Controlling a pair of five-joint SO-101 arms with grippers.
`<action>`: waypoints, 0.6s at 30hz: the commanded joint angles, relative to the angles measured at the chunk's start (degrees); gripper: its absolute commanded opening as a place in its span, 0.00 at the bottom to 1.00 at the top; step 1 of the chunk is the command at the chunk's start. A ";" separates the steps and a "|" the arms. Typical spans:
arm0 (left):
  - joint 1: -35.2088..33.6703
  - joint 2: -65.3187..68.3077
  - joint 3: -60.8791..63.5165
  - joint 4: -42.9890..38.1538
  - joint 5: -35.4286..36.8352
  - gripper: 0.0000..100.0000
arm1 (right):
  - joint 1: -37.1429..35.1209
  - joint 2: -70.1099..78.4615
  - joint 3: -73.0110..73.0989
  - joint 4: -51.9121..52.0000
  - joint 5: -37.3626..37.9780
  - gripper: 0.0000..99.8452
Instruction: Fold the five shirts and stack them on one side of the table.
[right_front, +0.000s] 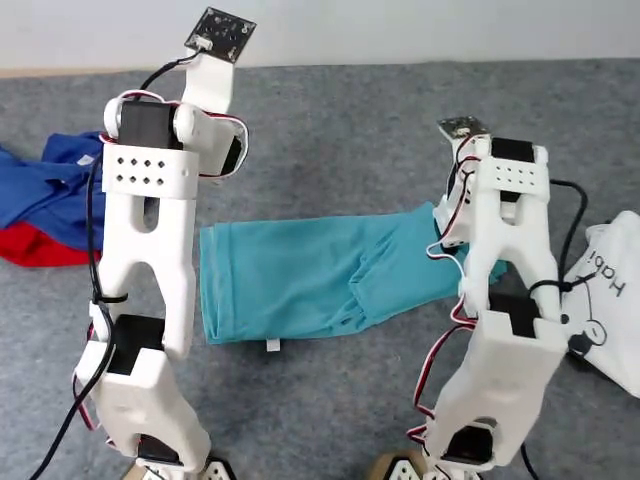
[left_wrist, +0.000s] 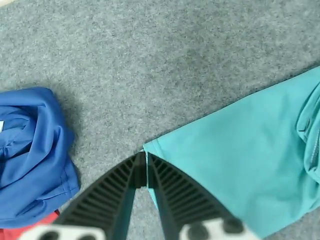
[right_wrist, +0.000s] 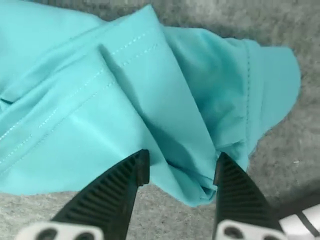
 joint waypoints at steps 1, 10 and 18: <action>-0.26 -3.08 0.04 1.41 0.09 0.01 | 1.36 0.13 -2.99 -1.27 -0.53 0.22; -0.18 -3.08 0.04 1.41 0.09 0.01 | 2.42 2.77 -2.90 0.40 -0.18 0.18; 0.00 -3.08 0.04 1.41 0.09 0.01 | 7.16 2.42 -2.90 1.80 3.69 0.01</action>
